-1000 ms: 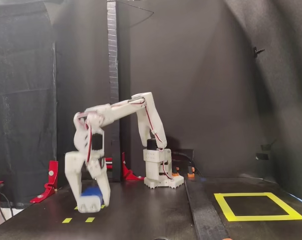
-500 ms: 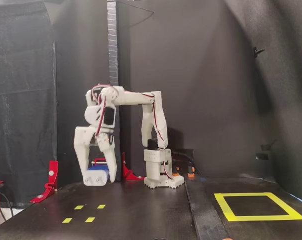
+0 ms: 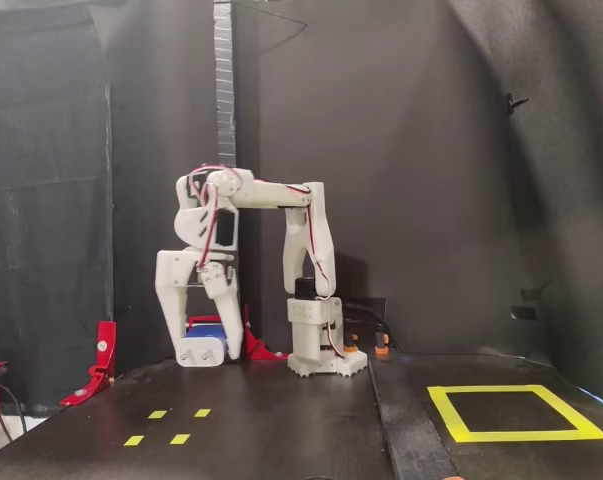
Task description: Grasp the block and place it in the designated area.
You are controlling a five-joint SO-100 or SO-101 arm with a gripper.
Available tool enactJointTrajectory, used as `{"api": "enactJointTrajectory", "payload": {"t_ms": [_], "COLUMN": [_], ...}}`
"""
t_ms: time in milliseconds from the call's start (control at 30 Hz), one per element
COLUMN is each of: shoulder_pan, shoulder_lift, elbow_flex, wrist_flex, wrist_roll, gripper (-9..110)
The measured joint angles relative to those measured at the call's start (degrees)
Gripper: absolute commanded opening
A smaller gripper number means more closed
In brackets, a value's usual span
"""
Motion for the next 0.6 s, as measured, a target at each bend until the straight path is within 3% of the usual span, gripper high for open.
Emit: {"api": "enactJointTrajectory", "payload": {"t_ms": [600], "shoulder_pan": [-27.51], "shoulder_lift": [0.00], "elbow_flex": [0.00], "wrist_flex": [3.96], "wrist_roll": [28.65], "gripper": [20]}}
